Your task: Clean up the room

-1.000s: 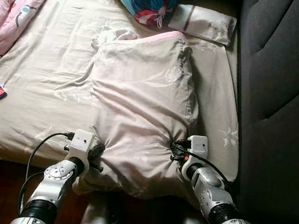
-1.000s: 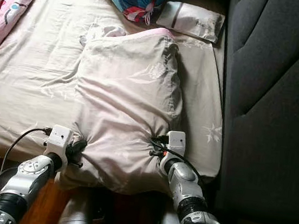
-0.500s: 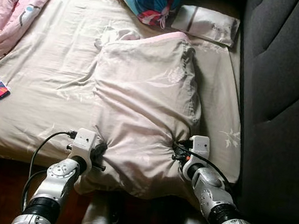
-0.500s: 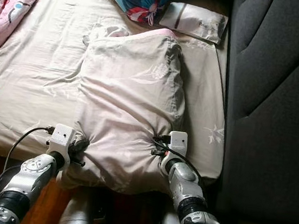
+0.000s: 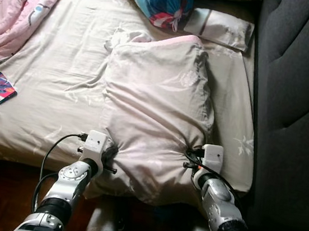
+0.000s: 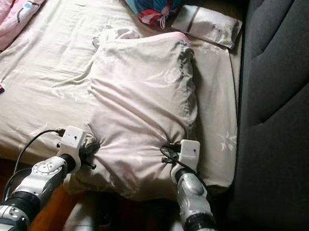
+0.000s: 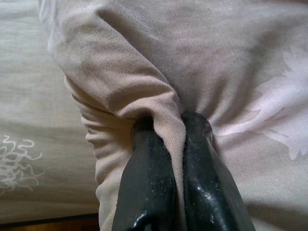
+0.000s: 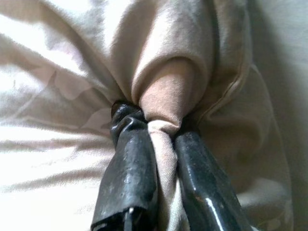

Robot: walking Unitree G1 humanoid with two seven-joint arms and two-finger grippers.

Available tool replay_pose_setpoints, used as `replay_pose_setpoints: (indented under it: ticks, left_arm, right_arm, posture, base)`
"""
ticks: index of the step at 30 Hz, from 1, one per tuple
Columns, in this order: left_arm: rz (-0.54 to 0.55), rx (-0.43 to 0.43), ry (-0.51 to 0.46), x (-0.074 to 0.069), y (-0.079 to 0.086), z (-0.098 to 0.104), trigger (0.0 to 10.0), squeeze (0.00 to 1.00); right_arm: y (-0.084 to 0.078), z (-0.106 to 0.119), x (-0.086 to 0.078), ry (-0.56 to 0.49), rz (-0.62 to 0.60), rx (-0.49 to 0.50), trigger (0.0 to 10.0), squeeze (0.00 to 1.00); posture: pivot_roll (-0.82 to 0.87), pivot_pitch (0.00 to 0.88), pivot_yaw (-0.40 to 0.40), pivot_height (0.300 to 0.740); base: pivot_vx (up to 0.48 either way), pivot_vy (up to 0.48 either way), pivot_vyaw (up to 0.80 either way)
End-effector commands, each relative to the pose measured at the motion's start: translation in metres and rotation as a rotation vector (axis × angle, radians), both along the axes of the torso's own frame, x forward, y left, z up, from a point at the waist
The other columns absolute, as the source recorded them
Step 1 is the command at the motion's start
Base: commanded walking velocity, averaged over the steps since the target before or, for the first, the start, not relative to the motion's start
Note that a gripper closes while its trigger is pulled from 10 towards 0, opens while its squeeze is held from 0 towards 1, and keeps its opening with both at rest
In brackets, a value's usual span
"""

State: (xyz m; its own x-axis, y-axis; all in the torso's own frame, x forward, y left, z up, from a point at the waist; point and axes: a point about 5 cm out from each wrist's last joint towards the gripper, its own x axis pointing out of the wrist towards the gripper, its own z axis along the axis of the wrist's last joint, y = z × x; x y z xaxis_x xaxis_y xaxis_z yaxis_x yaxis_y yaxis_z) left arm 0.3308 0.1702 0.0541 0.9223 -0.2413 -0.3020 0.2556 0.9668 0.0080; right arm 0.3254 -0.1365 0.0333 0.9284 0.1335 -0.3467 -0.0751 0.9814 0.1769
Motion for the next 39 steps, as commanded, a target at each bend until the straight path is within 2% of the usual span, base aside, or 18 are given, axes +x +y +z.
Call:
replay_pose_setpoints:
  ticks: [1,6,10,17,28,34,36,38,39]
  left_arm:
    - [0.021,0.008,0.045,-0.006,0.004,-0.011,10.0,0.00]
    - [0.032,-0.003,0.030,-0.002,-0.001,-0.008,10.0,0.00]
    - [0.070,-0.006,0.012,0.001,0.002,-0.006,10.0,0.00]
    - [0.104,-0.004,0.005,0.001,0.005,-0.006,10.0,0.00]
    - [0.183,0.004,-0.043,0.011,0.012,0.007,10.0,0.00]
    - [0.169,-0.024,-0.097,0.023,0.009,0.023,10.0,0.00]
    - [0.107,-0.057,-0.120,0.031,-0.001,0.035,10.0,0.00]
    - [0.087,-0.067,-0.126,0.033,-0.004,0.038,10.0,0.00]
    - [0.070,-0.101,-0.135,0.036,-0.009,0.043,10.0,0.00]
  right_arm:
    - [-0.020,-0.024,-0.018,0.109,-0.104,0.009,10.0,0.00]
    - [-0.023,-0.019,-0.017,0.071,-0.118,0.006,10.0,0.00]
    - [-0.020,-0.018,-0.016,0.066,-0.094,-0.006,10.0,0.00]
    - [-0.021,-0.009,-0.008,0.041,-0.084,-0.008,10.0,0.00]
    - [-0.027,0.005,0.002,-0.026,-0.104,-0.005,10.0,0.00]
    - [-0.042,0.024,0.012,-0.124,-0.194,-0.013,10.0,0.00]
    - [-0.055,0.037,0.017,-0.186,-0.262,-0.039,10.0,0.00]
    - [-0.059,0.040,0.018,-0.200,-0.280,-0.047,10.0,0.00]
    - [-0.066,0.046,0.019,-0.236,-0.314,-0.064,10.0,0.00]
  posture:
    - [-0.09,0.300,0.102,0.679]
    - [-0.09,0.266,0.079,0.704]
    - [-0.09,0.242,0.058,0.740]
    - [-0.09,0.215,0.036,0.740]
    - [-0.10,0.182,0.032,0.740]
    - [-0.11,0.171,0.040,0.740]
    - [-0.11,0.166,0.044,0.740]
    - [-0.12,0.163,0.046,0.740]
    - [-0.12,0.160,0.050,0.740]
  base:
    - [0.000,0.000,0.00]
    - [0.000,0.000,0.00]
    - [0.000,0.000,0.00]
    - [0.000,0.000,0.00]
    - [0.000,0.000,0.00]
    - [0.000,0.000,0.00]
    - [0.000,0.000,0.00]
    - [0.000,0.000,0.00]
    - [0.000,0.000,0.00]
